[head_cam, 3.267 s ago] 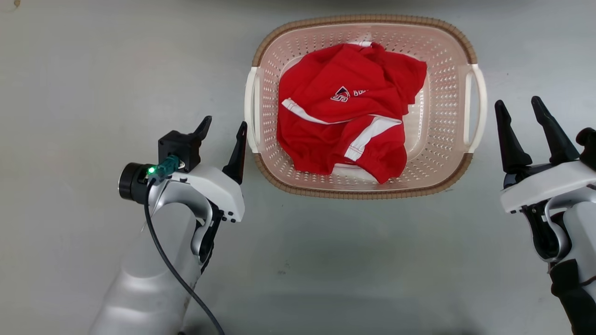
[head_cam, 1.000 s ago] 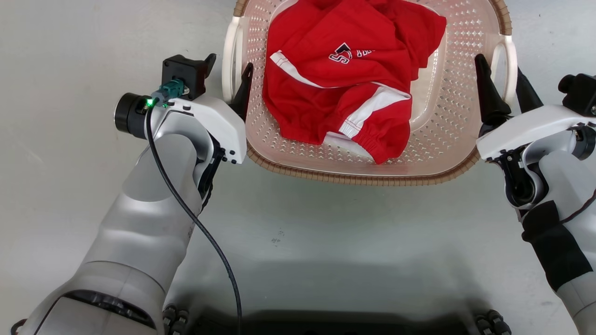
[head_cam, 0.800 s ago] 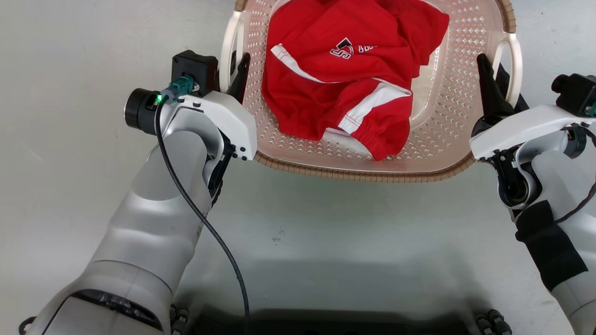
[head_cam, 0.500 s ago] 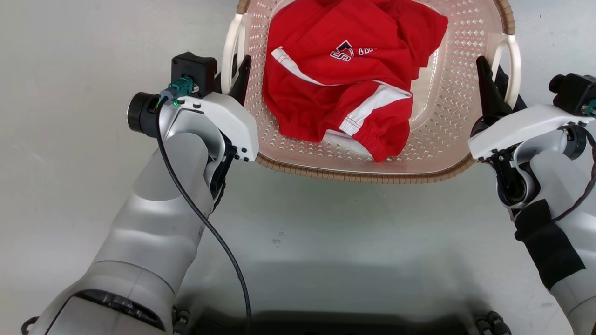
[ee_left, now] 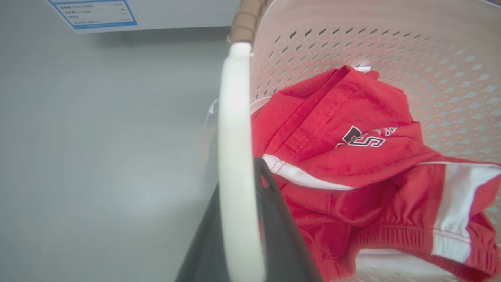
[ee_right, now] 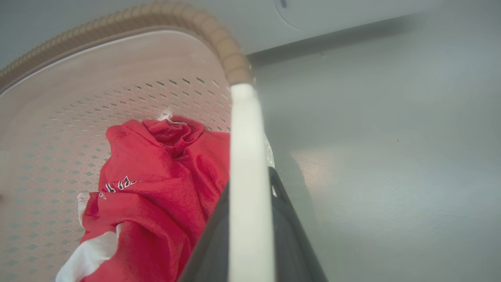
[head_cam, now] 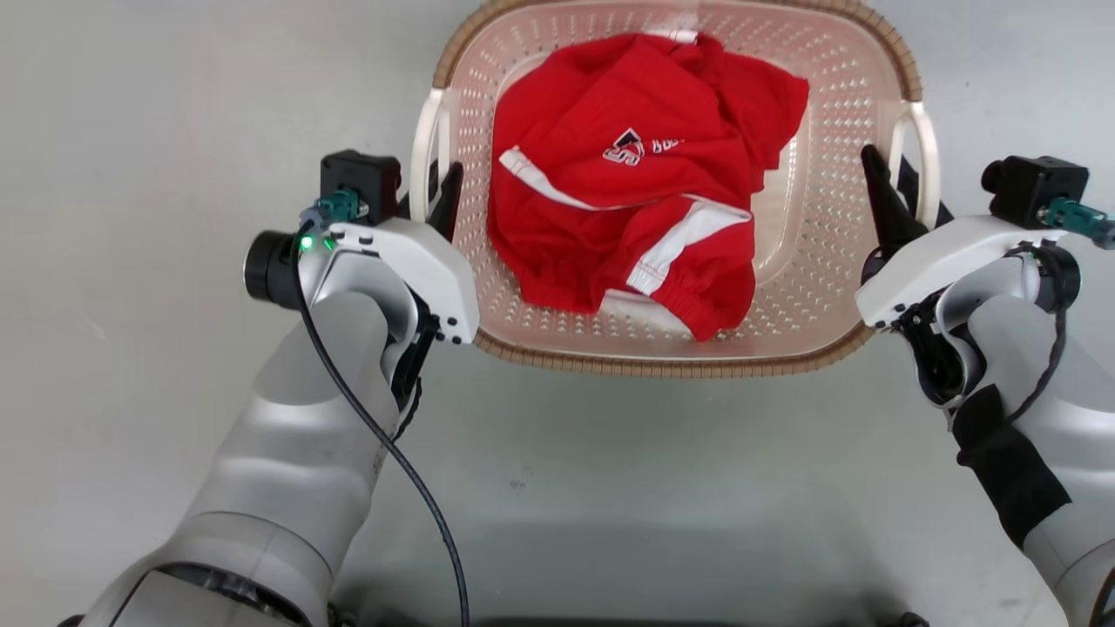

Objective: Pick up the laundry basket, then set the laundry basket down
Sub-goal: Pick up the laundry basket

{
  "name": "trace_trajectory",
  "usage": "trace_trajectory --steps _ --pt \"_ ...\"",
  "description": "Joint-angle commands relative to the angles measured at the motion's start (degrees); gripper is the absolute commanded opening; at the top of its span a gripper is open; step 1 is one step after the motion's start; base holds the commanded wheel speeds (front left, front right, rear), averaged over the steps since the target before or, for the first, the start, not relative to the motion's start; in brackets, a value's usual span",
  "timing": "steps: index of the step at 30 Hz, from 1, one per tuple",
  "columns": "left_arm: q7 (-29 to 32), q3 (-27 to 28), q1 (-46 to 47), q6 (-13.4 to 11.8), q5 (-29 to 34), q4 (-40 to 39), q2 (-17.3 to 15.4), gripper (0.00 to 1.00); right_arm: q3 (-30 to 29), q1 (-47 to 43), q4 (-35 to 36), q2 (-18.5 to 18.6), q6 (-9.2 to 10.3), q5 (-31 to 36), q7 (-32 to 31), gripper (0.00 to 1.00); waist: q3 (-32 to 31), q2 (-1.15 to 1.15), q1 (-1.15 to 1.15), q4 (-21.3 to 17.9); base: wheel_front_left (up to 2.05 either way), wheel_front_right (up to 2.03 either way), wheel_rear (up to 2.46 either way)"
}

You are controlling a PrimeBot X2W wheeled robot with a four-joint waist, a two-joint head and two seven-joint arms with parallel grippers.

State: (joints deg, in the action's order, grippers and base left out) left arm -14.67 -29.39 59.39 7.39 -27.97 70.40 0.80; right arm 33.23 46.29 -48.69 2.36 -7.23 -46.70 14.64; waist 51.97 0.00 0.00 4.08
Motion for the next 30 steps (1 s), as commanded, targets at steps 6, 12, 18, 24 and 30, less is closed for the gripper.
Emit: trace_trajectory --steps 6,12,18,24,30 --pt "1.09 0.57 -4.25 0.10 -1.79 2.25 -3.68 0.00 4.19 -0.77 -4.35 2.17 -0.25 -0.97 0.36 0.00 -4.98 0.00 0.00 -0.16 0.00 0.00 0.00" --pt "4.67 0.78 -6.81 0.10 -3.27 3.16 -4.44 0.00 8.73 -0.36 -8.51 2.16 -0.25 -4.21 -1.91 0.00 -10.03 0.00 0.00 -0.44 0.00 0.00 0.00" --pt "8.59 0.72 -9.28 0.10 -4.47 3.43 -5.35 0.00 12.49 -0.55 -11.36 1.98 -0.25 -7.52 -6.26 0.00 -15.15 0.00 0.00 -0.65 0.00 0.00 0.00" --pt "10.95 0.37 -12.15 0.10 -5.48 3.50 -6.25 0.00 15.26 -1.84 -13.36 1.45 -0.25 -9.82 -8.40 0.00 -20.33 0.00 0.00 -1.11 0.00 0.00 0.00" --pt "12.78 0.28 -16.57 0.10 -6.59 3.54 -7.81 0.00 17.26 -5.28 -15.21 0.85 -0.25 -12.00 -8.04 0.00 -26.56 0.00 0.00 -2.00 0.00 0.00 0.00"
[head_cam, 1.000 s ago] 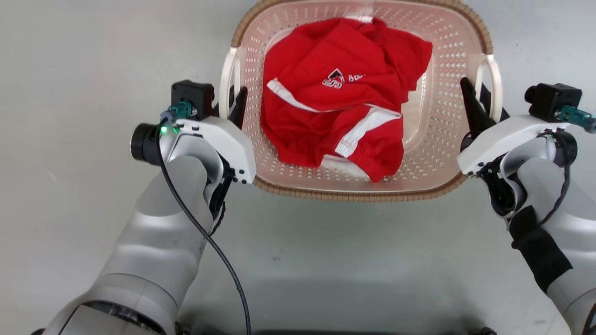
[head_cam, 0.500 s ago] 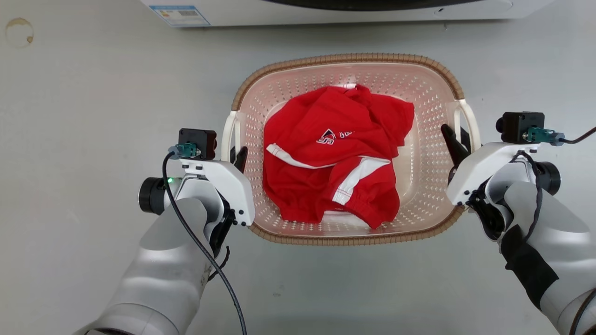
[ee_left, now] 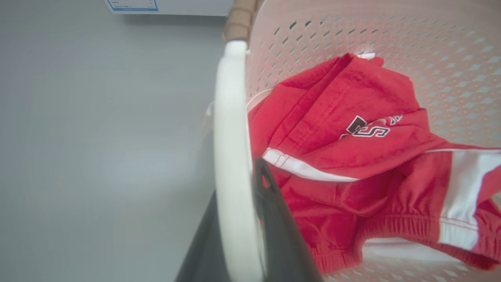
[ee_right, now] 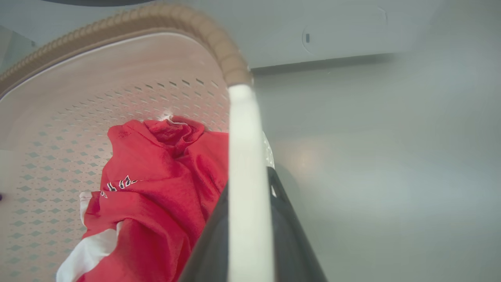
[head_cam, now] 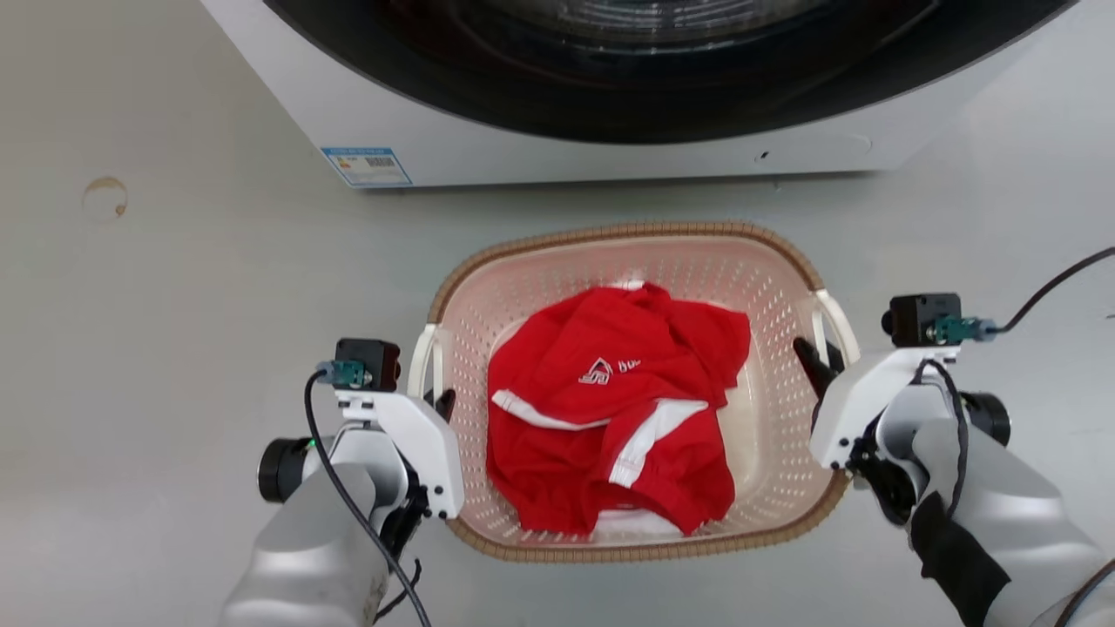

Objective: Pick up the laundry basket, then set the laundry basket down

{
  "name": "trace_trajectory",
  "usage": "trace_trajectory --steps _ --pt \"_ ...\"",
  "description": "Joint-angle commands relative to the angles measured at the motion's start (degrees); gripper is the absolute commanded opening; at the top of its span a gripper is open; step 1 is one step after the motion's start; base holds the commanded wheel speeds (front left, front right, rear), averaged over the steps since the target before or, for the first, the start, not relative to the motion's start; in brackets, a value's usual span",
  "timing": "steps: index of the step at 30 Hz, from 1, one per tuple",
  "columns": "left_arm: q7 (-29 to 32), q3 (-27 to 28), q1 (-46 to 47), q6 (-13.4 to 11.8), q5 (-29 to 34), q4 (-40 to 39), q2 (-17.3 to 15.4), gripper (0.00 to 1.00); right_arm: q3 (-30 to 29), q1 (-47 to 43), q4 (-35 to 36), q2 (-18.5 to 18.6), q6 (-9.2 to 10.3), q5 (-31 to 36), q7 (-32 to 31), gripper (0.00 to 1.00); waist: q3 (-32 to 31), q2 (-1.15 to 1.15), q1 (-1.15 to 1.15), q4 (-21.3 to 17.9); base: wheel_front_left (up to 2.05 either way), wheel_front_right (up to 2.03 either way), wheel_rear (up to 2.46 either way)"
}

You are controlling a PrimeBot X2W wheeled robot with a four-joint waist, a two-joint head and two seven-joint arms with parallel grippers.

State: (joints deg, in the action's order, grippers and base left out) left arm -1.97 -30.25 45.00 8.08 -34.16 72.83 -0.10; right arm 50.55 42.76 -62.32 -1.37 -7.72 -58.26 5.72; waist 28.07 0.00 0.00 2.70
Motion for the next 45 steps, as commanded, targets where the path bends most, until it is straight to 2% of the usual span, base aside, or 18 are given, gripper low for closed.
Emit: trace_trajectory --steps 1,18,27,37,45 --pt "0.37 1.16 -3.07 -0.59 -0.59 1.10 -7.26 0.00 0.01 -2.38 -2.16 4.50 0.23 -0.85 1.09 0.00 -3.77 0.00 0.00 -0.84 0.00 0.00 0.00" --pt "7.14 0.16 -15.74 -0.59 -3.17 1.12 -10.10 0.00 3.21 -12.70 -5.36 4.26 0.23 -7.75 1.06 0.00 -20.84 0.00 0.00 -2.61 0.00 0.00 0.00" --pt "11.64 -0.58 -19.31 -0.59 -5.28 1.12 -11.32 0.00 4.54 -15.13 -7.59 4.25 0.23 -10.62 -0.46 0.00 -27.24 0.00 0.00 -3.12 0.00 0.00 0.00" --pt "17.72 -1.69 -19.73 -0.59 -7.07 0.97 -12.10 0.00 5.25 -14.71 -10.65 4.25 0.23 -12.94 -2.02 0.00 -29.05 0.00 0.00 -2.62 0.00 0.00 0.00" --pt "17.43 -2.39 -18.58 -0.59 -7.13 0.76 -12.68 0.00 6.11 -14.19 -11.18 4.25 0.23 -13.99 -1.12 0.00 -29.19 0.00 0.00 -2.04 0.00 0.00 0.00"
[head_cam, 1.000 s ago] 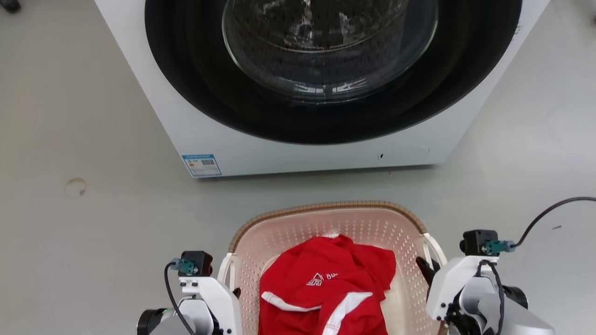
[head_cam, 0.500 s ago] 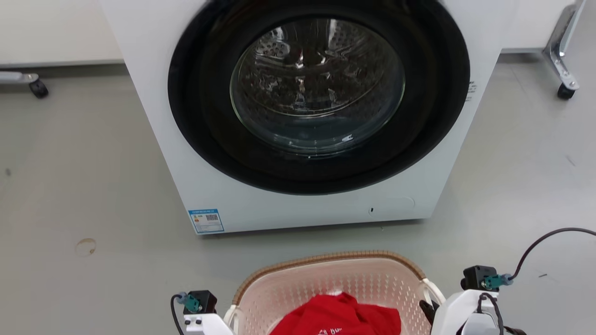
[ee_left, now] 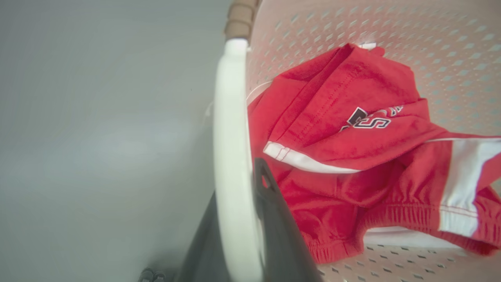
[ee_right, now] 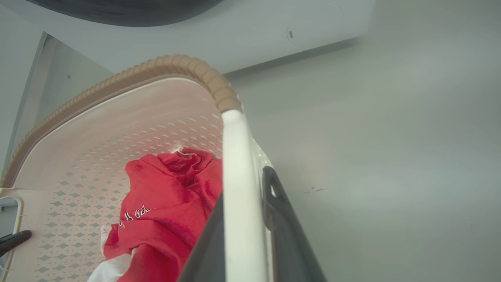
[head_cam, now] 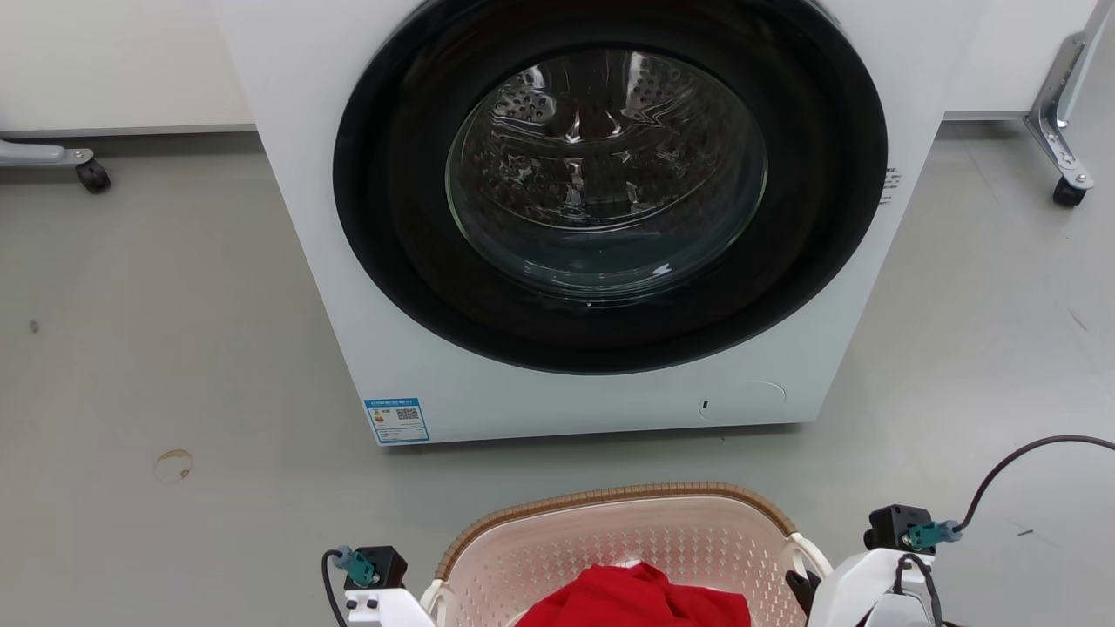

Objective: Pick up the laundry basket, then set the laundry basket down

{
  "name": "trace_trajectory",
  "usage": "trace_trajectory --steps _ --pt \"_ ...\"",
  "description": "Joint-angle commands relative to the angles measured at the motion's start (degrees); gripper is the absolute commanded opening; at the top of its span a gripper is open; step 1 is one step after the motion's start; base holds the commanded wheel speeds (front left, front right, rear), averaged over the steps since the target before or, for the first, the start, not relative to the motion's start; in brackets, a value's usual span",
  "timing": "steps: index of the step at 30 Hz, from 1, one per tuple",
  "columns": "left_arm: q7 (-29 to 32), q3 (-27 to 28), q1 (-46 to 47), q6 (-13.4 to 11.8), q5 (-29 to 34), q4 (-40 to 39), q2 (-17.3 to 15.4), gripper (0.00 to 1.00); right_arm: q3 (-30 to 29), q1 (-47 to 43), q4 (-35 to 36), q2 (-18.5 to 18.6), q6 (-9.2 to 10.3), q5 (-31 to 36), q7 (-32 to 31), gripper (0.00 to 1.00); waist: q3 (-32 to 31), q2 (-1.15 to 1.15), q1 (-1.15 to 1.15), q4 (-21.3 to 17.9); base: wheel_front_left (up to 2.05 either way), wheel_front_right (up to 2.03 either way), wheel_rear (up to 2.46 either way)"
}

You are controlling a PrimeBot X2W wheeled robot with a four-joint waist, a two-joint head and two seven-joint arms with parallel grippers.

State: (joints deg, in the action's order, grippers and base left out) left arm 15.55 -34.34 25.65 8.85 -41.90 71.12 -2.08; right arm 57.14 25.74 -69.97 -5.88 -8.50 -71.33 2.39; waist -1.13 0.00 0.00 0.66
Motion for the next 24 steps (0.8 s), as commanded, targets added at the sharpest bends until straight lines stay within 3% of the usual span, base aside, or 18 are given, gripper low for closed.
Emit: trace_trajectory --steps 1,24 --pt "-0.42 1.57 0.89 -1.36 0.67 2.44 -10.75 0.00 -0.27 2.87 -3.56 8.76 1.01 -1.02 2.37 0.00 0.00 0.00 0.00 0.08 0.00 0.00 0.00" --pt "-1.82 -0.40 1.48 -1.36 -0.36 2.35 -10.22 0.00 3.65 3.23 -3.93 8.76 1.01 -3.83 3.25 0.00 0.04 0.00 0.00 0.35 0.00 0.00 0.00"
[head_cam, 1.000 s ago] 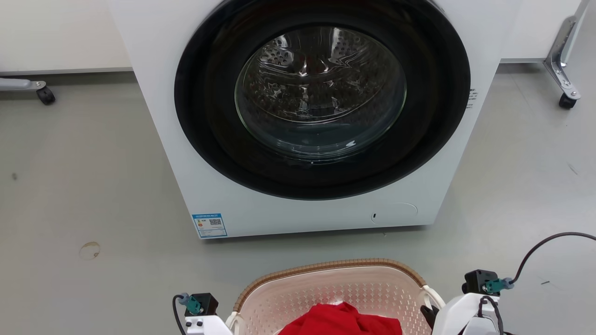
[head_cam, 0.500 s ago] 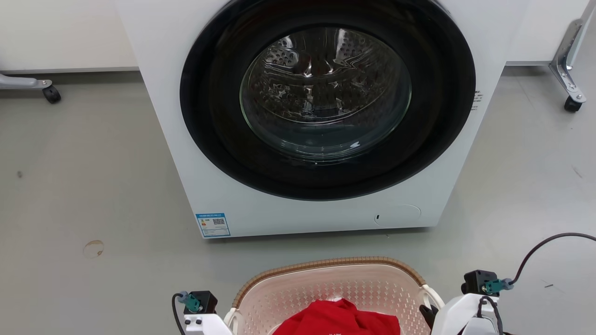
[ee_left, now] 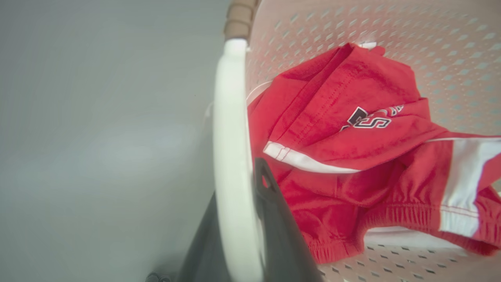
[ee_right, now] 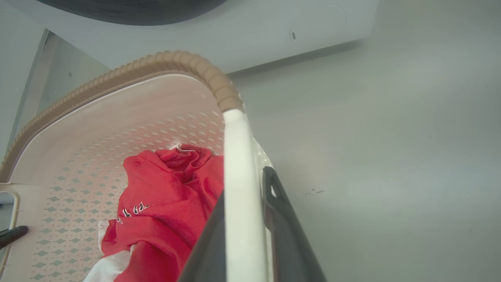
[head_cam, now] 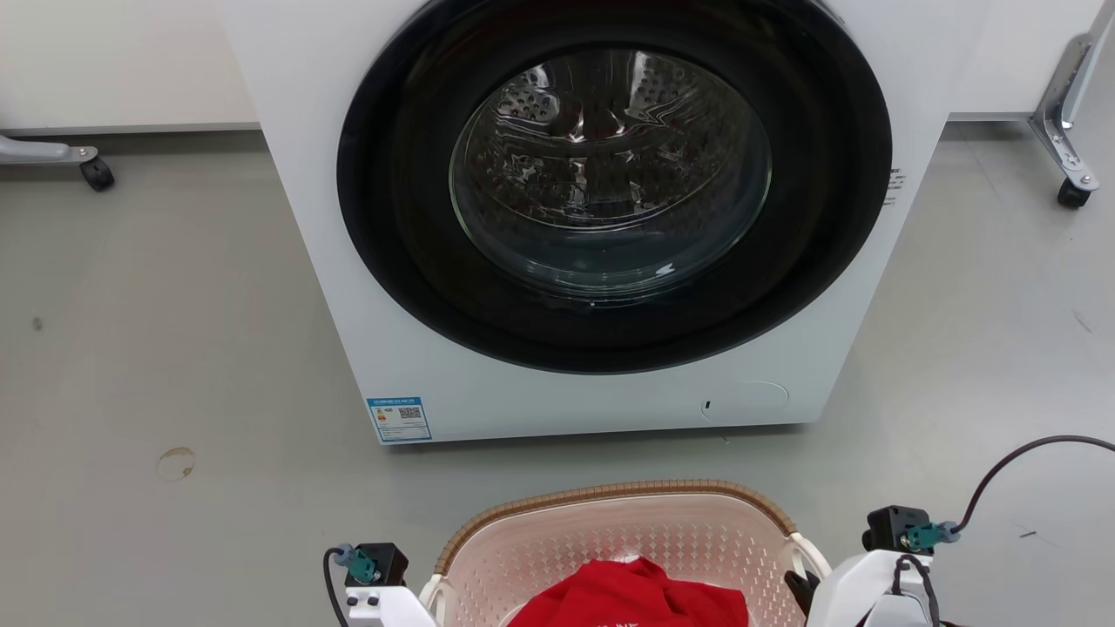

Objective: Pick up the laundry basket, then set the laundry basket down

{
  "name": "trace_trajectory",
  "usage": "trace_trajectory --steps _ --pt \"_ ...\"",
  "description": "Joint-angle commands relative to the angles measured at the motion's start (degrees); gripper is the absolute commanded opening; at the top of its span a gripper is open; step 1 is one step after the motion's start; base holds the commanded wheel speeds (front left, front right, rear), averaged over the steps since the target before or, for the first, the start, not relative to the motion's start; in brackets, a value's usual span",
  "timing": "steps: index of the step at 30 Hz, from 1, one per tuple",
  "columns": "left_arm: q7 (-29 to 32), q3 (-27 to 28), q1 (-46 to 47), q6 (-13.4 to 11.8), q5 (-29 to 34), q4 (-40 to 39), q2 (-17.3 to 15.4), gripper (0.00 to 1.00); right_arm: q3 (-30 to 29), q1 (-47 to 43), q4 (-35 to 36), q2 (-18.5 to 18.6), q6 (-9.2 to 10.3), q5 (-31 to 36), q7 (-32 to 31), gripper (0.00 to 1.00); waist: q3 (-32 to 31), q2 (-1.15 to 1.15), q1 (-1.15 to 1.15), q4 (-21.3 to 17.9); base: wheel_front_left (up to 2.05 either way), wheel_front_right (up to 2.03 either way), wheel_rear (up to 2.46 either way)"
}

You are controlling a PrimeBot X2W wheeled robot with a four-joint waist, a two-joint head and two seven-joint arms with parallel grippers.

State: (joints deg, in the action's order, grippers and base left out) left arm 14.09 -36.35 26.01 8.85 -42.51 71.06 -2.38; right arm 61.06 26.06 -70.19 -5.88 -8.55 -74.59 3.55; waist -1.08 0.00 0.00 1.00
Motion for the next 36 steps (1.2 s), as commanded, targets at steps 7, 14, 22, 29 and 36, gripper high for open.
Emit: trace_trajectory --steps 7,14,22,29,36 --pt "-0.76 1.23 1.03 -1.36 -0.25 2.46 -9.87 0.00 0.30 2.82 -3.75 8.76 1.06 -0.96 2.19 0.00 -0.04 0.00 0.00 0.02 0.00 0.00 0.00" --pt "-0.73 0.89 1.08 -1.36 -0.73 2.51 -9.79 0.00 0.33 2.66 -3.76 8.76 1.06 -0.62 2.05 0.00 0.03 0.00 0.00 0.02 0.00 0.00 0.00" --pt "-0.72 0.61 1.41 -1.36 -1.10 2.61 -9.72 0.00 -0.06 2.70 -3.76 8.76 1.06 -0.04 2.02 0.00 0.36 0.00 0.00 0.01 0.00 0.00 0.00" --pt "-1.30 0.57 1.36 -1.37 -1.50 2.68 -9.75 0.00 -0.78 2.50 -3.76 8.76 1.06 0.59 2.07 0.00 0.47 0.00 0.00 -0.01 0.00 0.00 0.00" --pt "-1.49 0.45 1.40 -1.40 -1.83 2.73 -9.82 0.00 -1.49 2.41 -3.77 8.76 1.06 0.94 2.14 0.00 0.66 0.00 0.00 0.14 0.00 0.00 0.00"
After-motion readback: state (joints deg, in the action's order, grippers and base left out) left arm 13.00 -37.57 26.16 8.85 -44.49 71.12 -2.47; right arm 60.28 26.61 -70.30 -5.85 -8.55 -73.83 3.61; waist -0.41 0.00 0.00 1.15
